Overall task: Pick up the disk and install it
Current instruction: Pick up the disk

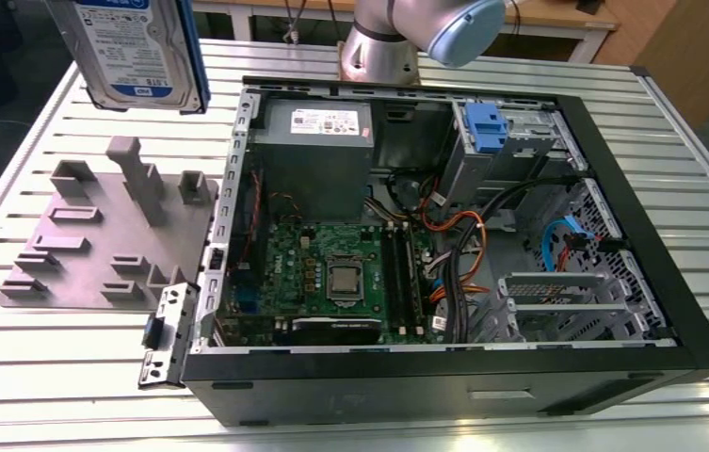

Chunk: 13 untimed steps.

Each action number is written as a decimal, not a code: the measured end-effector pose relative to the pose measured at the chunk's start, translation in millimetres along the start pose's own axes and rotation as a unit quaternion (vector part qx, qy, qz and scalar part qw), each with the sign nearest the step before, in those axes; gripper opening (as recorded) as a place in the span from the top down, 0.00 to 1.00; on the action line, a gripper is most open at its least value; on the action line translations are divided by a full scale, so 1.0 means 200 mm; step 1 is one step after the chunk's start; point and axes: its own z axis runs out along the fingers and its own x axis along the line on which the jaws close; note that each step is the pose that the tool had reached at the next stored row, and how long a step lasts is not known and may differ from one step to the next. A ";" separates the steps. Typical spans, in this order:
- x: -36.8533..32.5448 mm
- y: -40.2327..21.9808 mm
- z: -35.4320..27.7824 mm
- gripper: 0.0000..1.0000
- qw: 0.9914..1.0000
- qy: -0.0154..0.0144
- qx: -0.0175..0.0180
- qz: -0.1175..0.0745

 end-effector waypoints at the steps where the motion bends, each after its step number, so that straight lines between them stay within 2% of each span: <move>1: 0.000 -0.003 0.000 0.63 1.000 0.000 0.000 0.000; 13: -0.001 -0.020 0.000 0.63 1.000 0.000 0.000 0.000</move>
